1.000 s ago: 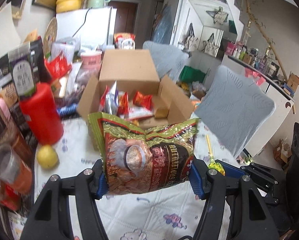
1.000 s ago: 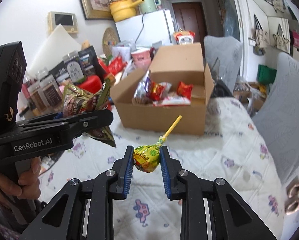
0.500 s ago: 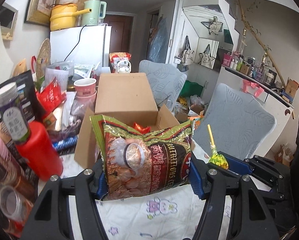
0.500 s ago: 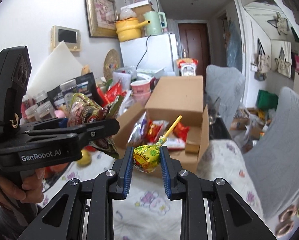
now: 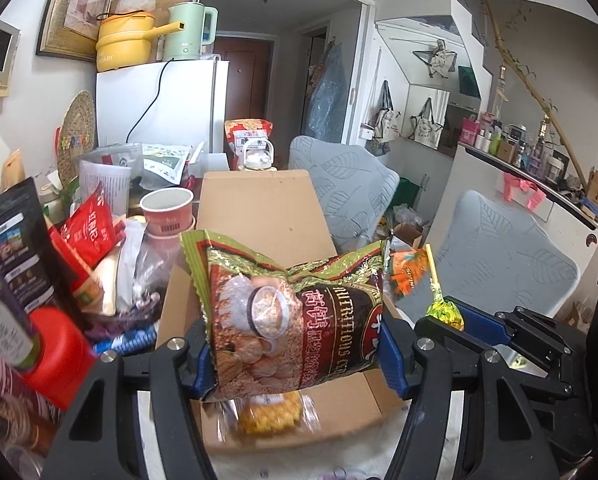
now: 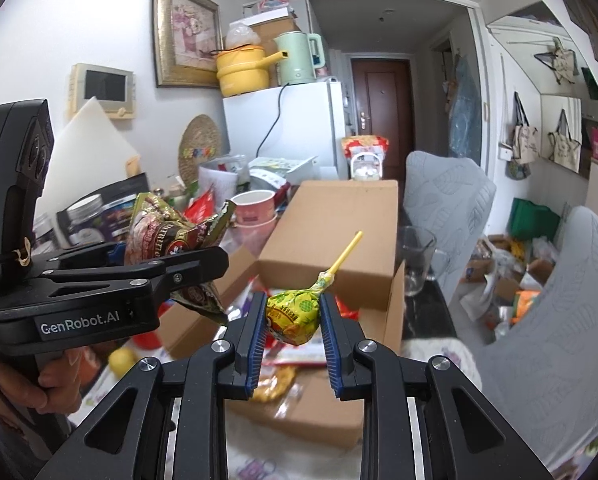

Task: Organize snacks
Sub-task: 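Lower the biscuit bag into the box with left tool while right tool lowers the lollipop in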

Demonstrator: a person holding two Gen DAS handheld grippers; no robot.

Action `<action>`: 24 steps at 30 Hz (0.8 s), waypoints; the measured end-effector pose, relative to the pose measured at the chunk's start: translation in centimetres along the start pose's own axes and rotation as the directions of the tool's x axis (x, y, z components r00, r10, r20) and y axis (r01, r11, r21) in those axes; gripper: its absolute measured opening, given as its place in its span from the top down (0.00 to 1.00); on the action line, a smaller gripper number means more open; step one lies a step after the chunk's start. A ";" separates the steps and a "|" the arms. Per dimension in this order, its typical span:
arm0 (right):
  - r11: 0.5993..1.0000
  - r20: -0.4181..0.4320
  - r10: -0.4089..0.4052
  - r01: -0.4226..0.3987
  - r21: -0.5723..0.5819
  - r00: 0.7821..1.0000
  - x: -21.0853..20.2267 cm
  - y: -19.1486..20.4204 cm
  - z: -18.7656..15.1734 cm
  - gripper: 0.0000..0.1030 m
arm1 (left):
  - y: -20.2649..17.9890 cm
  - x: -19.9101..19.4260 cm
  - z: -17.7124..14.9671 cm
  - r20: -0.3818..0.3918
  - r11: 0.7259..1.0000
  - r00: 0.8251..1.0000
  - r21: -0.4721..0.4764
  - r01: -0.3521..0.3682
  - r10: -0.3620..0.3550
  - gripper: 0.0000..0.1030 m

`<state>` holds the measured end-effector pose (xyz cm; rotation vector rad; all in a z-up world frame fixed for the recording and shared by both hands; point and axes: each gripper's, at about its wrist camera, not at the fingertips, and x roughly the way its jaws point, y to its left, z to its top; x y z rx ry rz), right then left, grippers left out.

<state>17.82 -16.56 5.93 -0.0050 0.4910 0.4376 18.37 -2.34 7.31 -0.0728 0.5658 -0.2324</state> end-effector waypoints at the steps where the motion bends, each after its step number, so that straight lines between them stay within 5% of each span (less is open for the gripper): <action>1: 1.000 0.000 -0.002 0.002 0.000 1.000 0.5 -0.2 0.3 0.75 | 0.2 0.6 0.3 -0.001 1.000 1.000 -0.002 -0.005 0.005 0.38; 12: 0.999 -0.081 -0.030 0.032 0.026 0.996 6.7 -2.6 1.3 0.75 | 2.5 7.3 1.0 -0.080 0.997 0.994 -0.005 -0.081 0.080 0.38; 24: 0.998 -0.162 -0.023 0.031 0.047 0.987 11.0 -2.5 1.1 0.75 | 4.0 12.8 -1.0 -0.220 0.989 0.965 0.013 -0.144 0.144 0.38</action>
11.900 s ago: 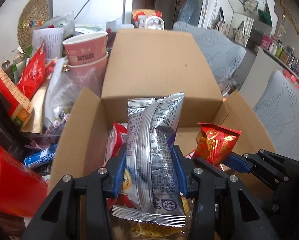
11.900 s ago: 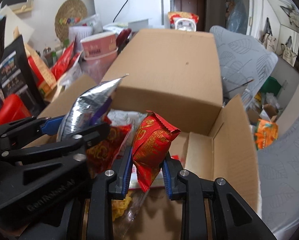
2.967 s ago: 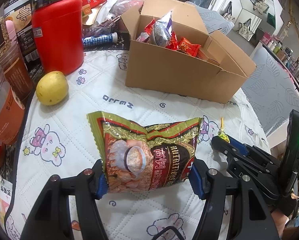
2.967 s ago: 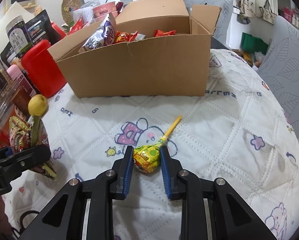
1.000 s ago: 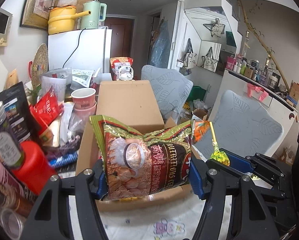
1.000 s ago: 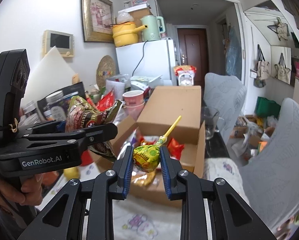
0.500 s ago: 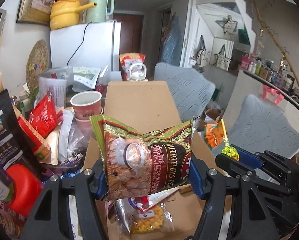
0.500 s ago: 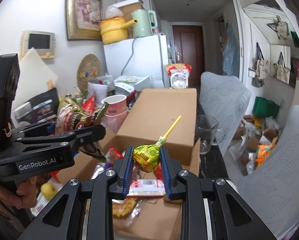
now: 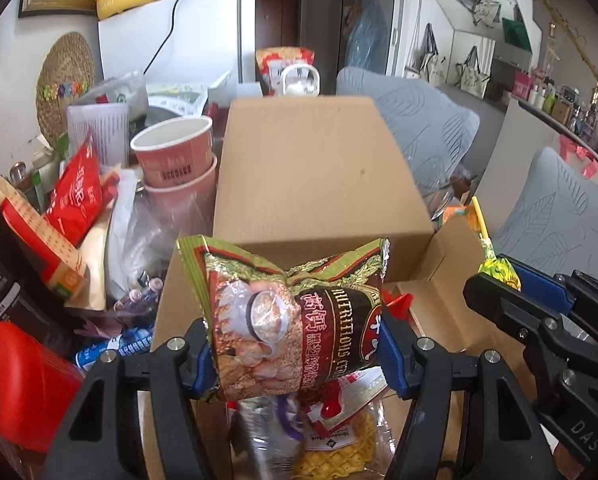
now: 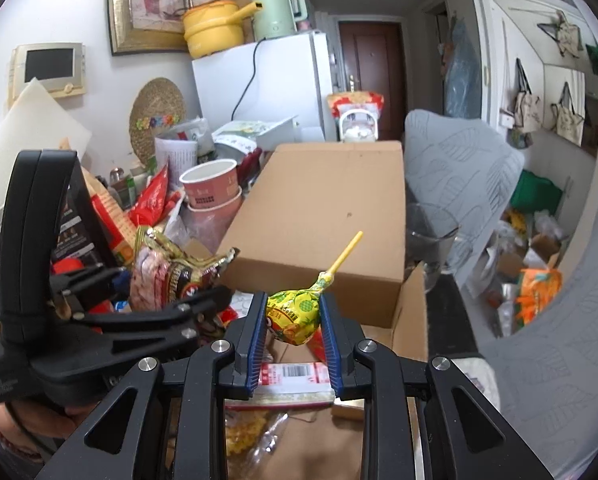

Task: Organize snacks
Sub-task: 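Lower the biscuit bag into the box with left tool while right tool lowers the lollipop in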

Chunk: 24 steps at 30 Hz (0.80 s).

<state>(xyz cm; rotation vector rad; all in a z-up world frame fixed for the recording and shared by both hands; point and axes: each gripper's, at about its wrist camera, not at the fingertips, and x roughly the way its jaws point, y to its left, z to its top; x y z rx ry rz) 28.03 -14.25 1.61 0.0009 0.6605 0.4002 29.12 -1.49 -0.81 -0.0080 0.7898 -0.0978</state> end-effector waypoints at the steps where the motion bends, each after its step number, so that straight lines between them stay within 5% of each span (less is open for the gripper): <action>1: 1.000 -0.007 0.000 0.000 0.003 1.000 0.3 -0.1 -0.1 0.75 | 0.0 0.3 0.0 -0.006 1.000 1.000 0.000 -0.002 0.002 0.38; 24: 0.991 -0.224 -0.130 0.129 -0.021 0.966 6.8 -1.6 -2.4 0.75 | -0.5 5.4 -0.8 -0.146 0.993 0.984 0.075 -0.089 0.100 0.38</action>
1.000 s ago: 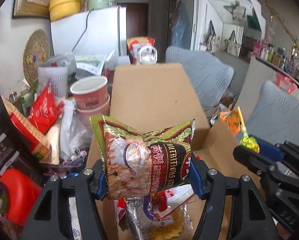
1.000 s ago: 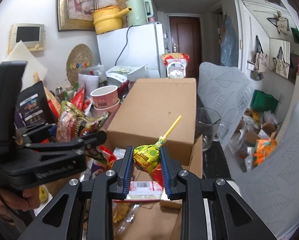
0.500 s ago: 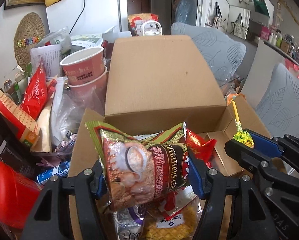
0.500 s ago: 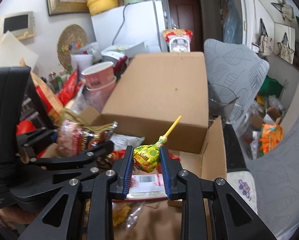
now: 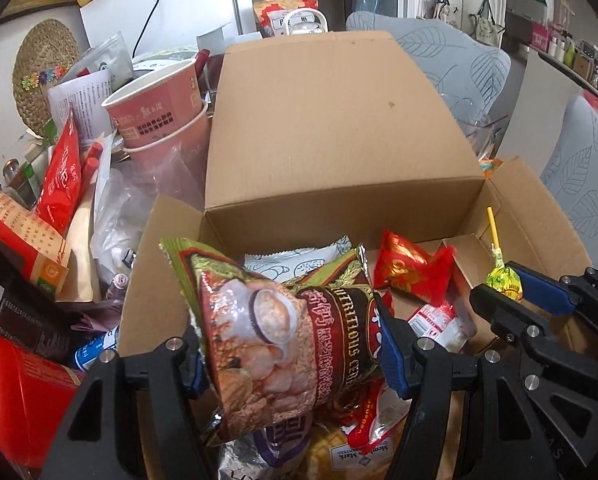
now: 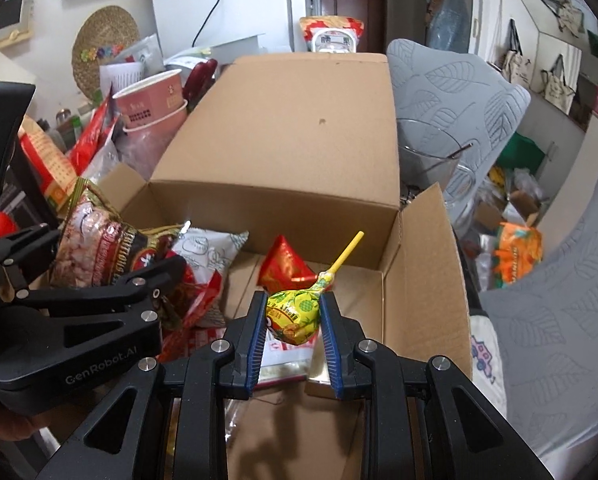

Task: Organize snacks
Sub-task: 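Lower the biscuit bag into the box with left tool while right tool lowers the lollipop in, then open both tools to release the bag and lollipop into the box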

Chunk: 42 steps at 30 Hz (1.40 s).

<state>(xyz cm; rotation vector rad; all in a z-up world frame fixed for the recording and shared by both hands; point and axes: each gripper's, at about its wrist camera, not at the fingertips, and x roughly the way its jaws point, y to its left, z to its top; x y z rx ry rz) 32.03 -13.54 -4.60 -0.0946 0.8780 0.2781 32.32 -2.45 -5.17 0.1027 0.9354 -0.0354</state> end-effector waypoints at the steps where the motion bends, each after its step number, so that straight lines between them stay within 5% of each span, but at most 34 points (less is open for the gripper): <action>1: 1.000 -0.003 -0.002 0.002 -0.003 1.000 0.0 0.1 0.0 0.75 | 0.0 0.0 0.0 -0.005 1.000 1.000 0.000 0.002 -0.002 0.38; 14: 0.998 -0.016 -0.058 0.058 -0.017 0.998 -0.9 0.3 -0.1 0.63 | -0.9 -1.1 -0.3 -0.041 1.000 0.999 0.006 -0.011 0.012 0.37; 17: 0.998 -0.003 -0.066 0.066 -0.013 0.998 -1.7 0.2 0.0 0.57 | -0.6 -1.7 -0.2 -0.032 1.000 0.999 -0.006 -0.022 0.022 0.26; 22: 0.997 0.015 -0.074 0.074 0.005 0.997 -3.1 -0.3 0.2 0.55 | -0.4 -3.1 0.1 -0.007 0.999 1.000 -0.025 -0.023 0.023 0.24; 42: 0.999 0.238 -0.047 0.048 0.001 0.970 -13.9 1.1 1.0 0.55 | 0.8 -16.1 -0.2 0.246 0.997 0.968 -0.067 -0.041 0.056 0.24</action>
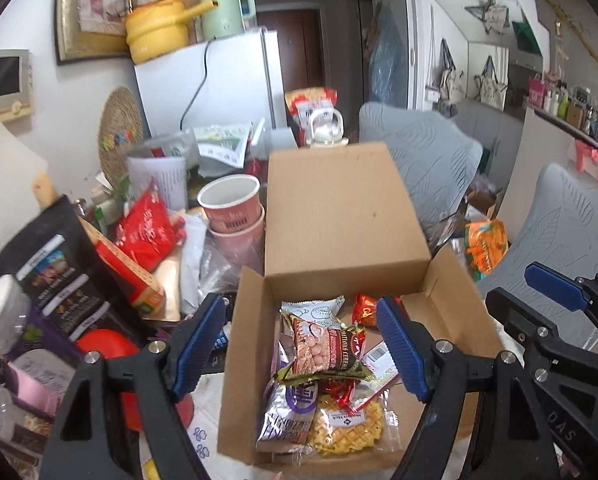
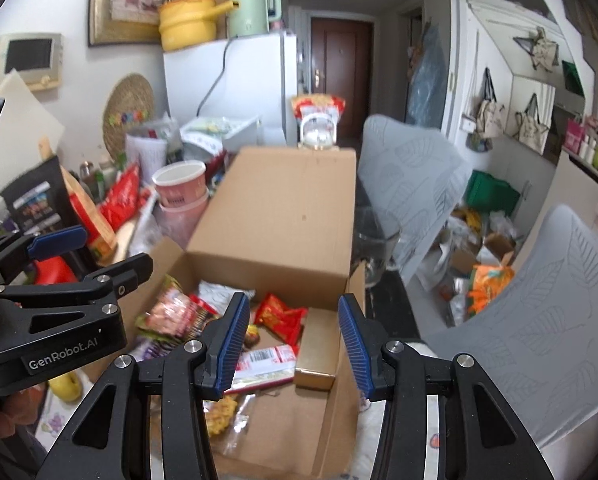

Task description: Organize snacks

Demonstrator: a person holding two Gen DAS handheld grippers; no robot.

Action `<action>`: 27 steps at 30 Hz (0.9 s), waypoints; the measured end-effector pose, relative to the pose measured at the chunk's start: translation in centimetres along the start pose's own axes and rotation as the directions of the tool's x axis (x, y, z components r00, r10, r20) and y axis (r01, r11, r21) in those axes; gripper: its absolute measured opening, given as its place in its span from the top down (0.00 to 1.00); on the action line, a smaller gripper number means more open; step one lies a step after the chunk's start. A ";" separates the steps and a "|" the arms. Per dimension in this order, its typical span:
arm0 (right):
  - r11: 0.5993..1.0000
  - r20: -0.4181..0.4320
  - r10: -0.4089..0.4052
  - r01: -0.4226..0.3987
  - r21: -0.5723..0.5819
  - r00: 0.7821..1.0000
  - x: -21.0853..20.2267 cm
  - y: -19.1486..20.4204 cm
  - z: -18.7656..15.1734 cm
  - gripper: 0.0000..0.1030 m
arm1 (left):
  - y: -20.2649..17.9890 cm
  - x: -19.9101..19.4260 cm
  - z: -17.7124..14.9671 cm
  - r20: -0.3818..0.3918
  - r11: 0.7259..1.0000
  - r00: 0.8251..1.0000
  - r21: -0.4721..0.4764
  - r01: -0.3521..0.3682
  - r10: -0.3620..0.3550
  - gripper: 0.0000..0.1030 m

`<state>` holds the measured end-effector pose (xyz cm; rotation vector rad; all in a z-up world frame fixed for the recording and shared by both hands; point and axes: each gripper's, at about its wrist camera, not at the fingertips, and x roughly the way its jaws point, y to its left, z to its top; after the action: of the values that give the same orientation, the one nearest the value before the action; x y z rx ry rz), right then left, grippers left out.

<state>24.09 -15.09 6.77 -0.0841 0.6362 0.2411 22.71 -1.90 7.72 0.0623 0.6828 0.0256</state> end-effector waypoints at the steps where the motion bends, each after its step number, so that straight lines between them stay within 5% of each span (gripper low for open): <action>1: 1.000 0.014 0.001 -0.001 -0.002 1.000 -0.8 0.1 0.1 0.55 | 0.1 -0.8 0.1 0.012 1.000 1.000 -0.002 0.003 -0.003 0.24; 9: 1.000 0.124 0.018 -0.017 -0.009 0.992 -7.2 0.5 -0.2 0.47 | 0.6 -7.6 -1.0 0.119 1.000 0.993 -0.006 0.030 -0.029 0.24; 13: 1.000 0.176 0.020 -0.017 -0.019 0.984 -10.4 0.9 -1.0 0.33 | 0.7 -10.6 -2.2 0.156 0.999 0.987 -0.019 0.044 -0.041 0.24; 27: 1.000 0.249 0.006 -0.002 -0.018 0.968 -17.4 1.9 -5.8 0.26 | 0.7 -16.3 -7.2 0.184 0.999 0.982 -0.009 0.047 -0.045 0.23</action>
<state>6.79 -17.56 12.51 -0.0682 0.3838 0.2568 5.56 -1.52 12.46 0.0355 0.4988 -0.0198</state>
